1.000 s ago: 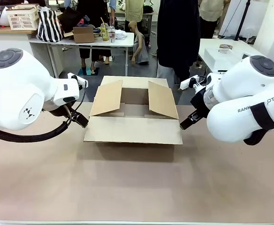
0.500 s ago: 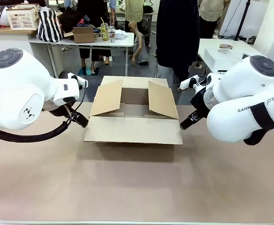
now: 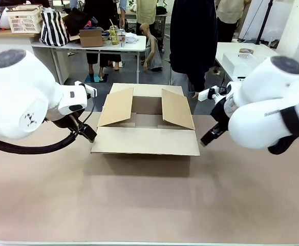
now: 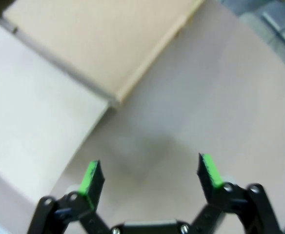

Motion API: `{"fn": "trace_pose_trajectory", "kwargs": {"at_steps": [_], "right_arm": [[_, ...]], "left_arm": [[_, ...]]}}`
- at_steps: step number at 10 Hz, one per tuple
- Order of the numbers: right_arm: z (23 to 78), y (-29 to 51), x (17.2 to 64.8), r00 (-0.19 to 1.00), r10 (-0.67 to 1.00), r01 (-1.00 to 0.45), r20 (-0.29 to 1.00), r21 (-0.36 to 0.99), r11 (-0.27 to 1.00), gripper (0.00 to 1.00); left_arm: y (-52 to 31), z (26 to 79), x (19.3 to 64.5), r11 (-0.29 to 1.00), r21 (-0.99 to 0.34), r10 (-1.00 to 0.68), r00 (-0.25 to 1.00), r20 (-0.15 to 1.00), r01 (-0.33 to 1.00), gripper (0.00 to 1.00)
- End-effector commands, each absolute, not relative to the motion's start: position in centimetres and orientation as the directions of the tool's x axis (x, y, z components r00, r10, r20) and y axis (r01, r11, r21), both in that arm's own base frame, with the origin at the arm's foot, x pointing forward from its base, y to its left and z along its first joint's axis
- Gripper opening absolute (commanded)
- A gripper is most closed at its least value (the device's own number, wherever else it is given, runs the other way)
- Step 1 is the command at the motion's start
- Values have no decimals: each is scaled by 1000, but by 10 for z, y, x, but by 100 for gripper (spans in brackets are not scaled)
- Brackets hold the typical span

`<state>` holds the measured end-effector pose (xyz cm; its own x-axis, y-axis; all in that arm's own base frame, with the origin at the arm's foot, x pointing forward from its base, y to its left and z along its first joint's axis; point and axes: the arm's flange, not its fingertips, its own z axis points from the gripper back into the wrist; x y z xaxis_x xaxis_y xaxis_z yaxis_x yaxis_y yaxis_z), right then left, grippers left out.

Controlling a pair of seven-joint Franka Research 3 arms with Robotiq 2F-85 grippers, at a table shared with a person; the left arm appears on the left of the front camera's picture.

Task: Pack the gift set into the box.
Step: Place both hands on the side flaps of the Package Box and spread them outward.

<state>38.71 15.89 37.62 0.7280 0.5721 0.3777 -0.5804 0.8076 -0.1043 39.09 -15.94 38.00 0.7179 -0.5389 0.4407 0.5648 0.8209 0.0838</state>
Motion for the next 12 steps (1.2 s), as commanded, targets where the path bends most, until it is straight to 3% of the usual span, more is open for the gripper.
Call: {"fn": "trace_pose_trajectory", "kwargs": {"at_steps": [1,3,5,6,7,8,9,11,12], "right_arm": [[450,136,361,803,530,-529,273,-84,844,100],[491,120,330,747,552,-567,372,-77,820,100],[514,118,305,677,474,-522,563,-88,849,100],[523,117,297,636,411,-450,653,-118,885,100],[525,118,316,725,512,-527,461,-108,843,100],[525,118,316,725,512,-527,461,-108,843,100],[551,117,307,683,468,-495,560,-115,861,100],[548,106,317,744,313,-507,591,193,840,100],[559,103,326,872,-18,-291,490,546,785,100]], "left_arm": [[-152,437,363,794,-77,-552,768,325,603,100],[-155,479,322,764,-54,-582,723,373,643,100],[-156,507,288,703,-10,-593,594,543,711,100],[-157,511,286,759,56,-560,606,565,649,100],[-165,512,304,734,-23,-597,662,453,679,100],[-165,512,304,734,-23,-597,662,453,679,100],[-163,537,292,736,18,-586,623,519,677,100],[-166,538,297,525,-214,-577,529,623,824,100],[-152,543,297,375,-374,-451,519,726,848,100]]}}
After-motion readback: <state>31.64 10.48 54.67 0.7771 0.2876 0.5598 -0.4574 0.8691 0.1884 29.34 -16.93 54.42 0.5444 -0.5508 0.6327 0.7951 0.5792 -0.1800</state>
